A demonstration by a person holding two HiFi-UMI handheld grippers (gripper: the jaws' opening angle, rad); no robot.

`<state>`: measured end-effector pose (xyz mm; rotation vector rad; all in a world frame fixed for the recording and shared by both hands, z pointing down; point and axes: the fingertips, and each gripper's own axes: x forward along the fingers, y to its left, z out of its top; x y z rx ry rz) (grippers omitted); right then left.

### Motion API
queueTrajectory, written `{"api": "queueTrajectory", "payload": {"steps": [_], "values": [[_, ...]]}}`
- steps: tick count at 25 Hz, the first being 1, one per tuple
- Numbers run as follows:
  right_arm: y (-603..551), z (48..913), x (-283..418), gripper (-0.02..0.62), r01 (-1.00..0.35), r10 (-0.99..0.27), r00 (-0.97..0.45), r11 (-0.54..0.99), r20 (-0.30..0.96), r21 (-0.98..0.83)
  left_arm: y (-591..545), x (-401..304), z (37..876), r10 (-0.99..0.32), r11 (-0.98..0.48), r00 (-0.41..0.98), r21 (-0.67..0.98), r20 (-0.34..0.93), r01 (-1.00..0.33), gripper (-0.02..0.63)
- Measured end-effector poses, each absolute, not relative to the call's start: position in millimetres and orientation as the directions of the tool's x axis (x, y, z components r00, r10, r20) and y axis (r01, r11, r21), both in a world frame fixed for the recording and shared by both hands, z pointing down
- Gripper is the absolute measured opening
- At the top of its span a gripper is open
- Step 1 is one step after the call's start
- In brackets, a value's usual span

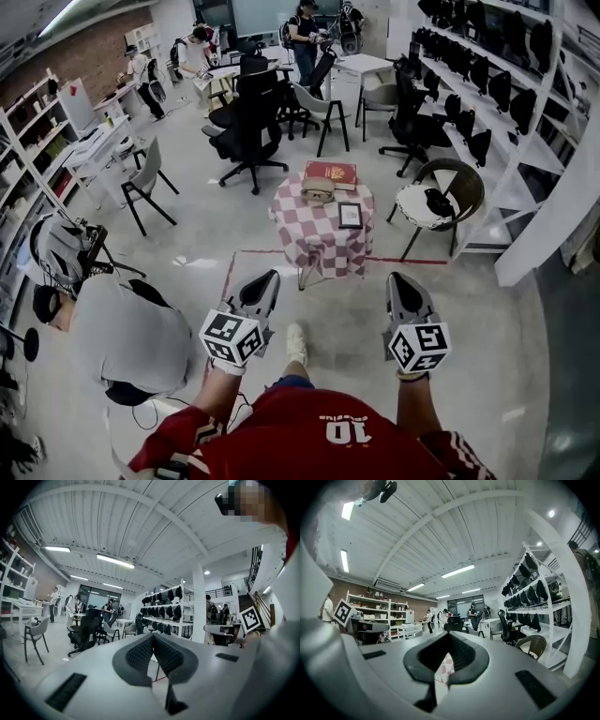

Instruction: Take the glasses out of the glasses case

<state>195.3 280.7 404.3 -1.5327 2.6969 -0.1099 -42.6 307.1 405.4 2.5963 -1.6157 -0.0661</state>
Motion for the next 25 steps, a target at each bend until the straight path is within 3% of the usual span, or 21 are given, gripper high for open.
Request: {"api": "queueTrajectory", "payload": {"steps": [25], "values": [[224.5, 417.2, 198.1, 0.017, -0.843, -0.847, -0.531, 0.526, 0.013, -0.113, 246.3, -32.9, 414.5, -0.892, -0.447, 0.451, 0.090, 0.031, -0.890, 0.008]]}}
